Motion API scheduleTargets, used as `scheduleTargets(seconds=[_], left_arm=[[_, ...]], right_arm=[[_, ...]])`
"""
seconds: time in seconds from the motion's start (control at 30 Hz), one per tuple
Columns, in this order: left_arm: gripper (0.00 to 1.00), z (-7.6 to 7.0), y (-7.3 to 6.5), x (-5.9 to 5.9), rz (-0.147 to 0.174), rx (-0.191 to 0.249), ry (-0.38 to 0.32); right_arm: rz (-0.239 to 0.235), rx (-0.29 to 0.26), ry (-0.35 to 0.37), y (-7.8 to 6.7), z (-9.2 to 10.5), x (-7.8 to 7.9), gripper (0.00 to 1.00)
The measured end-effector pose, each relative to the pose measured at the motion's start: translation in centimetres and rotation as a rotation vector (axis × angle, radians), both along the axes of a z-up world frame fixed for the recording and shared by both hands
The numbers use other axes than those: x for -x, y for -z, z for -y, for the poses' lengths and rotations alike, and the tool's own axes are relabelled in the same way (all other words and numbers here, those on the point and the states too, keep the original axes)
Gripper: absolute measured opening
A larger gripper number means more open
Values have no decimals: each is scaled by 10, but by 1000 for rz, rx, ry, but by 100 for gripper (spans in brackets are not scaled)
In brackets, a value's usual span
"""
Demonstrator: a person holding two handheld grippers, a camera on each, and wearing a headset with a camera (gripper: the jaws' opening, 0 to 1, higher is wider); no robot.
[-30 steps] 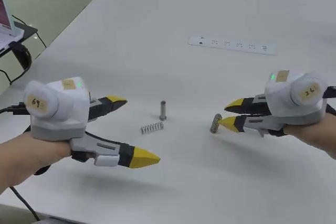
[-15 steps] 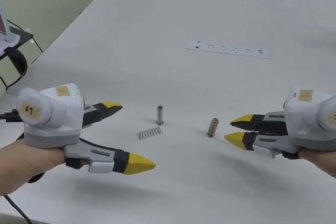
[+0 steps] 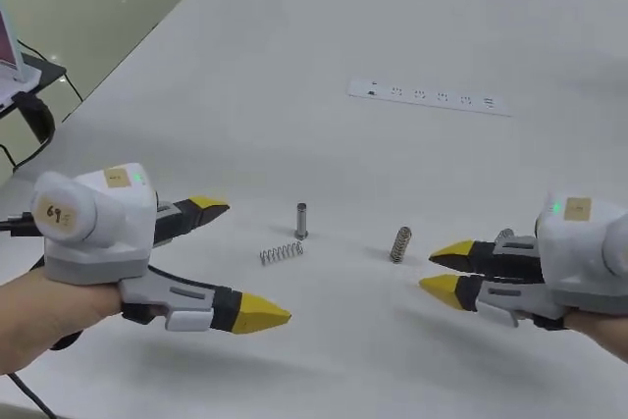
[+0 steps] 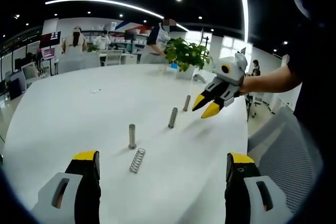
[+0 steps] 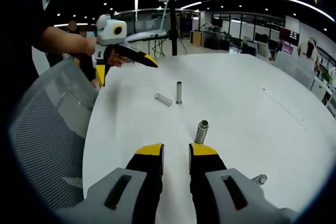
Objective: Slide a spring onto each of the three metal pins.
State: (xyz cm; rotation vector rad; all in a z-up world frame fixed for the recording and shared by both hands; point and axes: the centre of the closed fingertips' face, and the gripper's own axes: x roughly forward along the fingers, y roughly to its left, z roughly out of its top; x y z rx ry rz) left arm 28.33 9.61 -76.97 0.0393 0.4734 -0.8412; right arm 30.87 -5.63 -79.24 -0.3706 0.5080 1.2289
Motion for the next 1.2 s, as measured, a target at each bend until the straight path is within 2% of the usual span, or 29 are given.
scheduleTargets(seconds=[0.37,0.57,0.67,0.93,1.2], left_arm=[[98,-1,1,4,-4,1,0],[97,-5,-2,3,5,-2,-11],[97,-6,-2,2,7,-3,-15],[97,-7,-1,5,1,5,-20],[97,-10,0,7,-3,4,-27]], right_arm=[[-11,3,-31,3,-13,3,15],[-12,0,-72,0,-30,8,15],[2,7,-103,-2,-40,9,15],[18,5,-161,-8,-63,10,14],[28,25,-215,-7,-84,10,14]])
